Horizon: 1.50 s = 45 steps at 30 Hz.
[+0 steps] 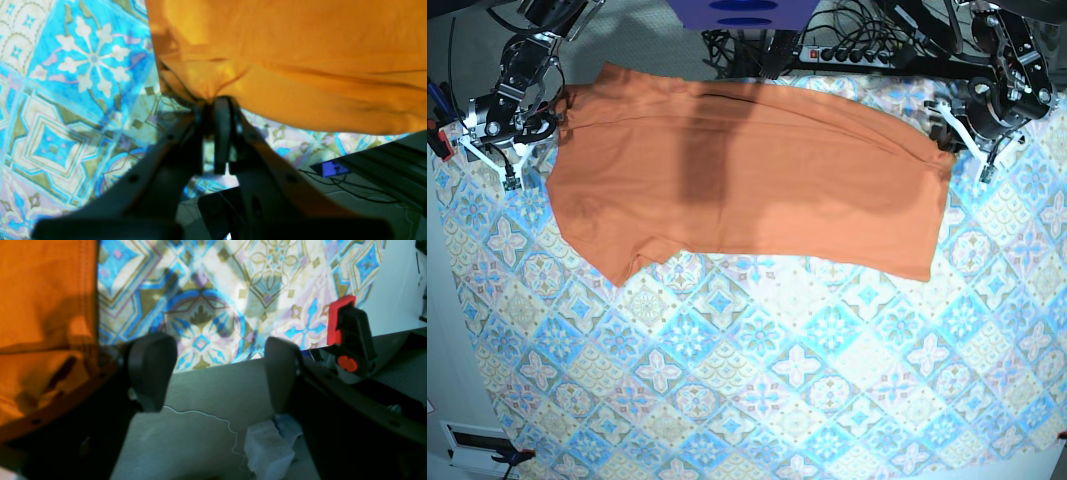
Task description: Fold the T-shirt properly
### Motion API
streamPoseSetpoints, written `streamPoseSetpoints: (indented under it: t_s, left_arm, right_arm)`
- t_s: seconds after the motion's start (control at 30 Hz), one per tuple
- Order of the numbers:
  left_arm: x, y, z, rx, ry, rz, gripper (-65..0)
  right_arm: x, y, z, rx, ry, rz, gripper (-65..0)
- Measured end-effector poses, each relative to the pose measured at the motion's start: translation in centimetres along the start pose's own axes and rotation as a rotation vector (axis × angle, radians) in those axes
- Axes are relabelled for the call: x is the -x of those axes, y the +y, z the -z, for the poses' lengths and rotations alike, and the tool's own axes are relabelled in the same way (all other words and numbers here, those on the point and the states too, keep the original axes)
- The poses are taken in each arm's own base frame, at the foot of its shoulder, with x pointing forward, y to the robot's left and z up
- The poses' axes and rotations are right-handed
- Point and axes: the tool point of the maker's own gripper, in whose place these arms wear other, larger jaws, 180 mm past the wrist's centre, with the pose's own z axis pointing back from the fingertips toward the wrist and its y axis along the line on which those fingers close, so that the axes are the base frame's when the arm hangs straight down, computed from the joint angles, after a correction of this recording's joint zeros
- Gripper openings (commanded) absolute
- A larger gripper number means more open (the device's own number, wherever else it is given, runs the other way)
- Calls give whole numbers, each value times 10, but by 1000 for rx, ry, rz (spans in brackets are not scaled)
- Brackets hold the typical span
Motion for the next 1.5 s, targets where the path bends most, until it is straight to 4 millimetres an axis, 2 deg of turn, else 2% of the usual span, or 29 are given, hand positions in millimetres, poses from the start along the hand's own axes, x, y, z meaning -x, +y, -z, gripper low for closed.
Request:
streamPoseSetpoints:
  t_s: [0.57, 1.0, 1.1, 1.23, 1.5]
  left_arm:
    - [2, 0, 0, 1, 6, -1, -650]
    - [44, 0, 5, -94, 165, 34, -650]
    - [53, 2, 5, -121, 204, 47, -650]
    - [56, 4, 5, -137, 225, 62, -650]
    - [60, 4, 4, -141, 233, 66, -650]
  right_arm:
    - [0, 1, 0, -2, 1, 1, -218]
    - [15, -11, 0, 19, 28, 54, -218]
    - [21, -9, 1, 14, 40, 49, -218]
    - [29, -9, 1, 16, 66, 44, -218]
    - [25, -9, 1, 14, 49, 46, -218]
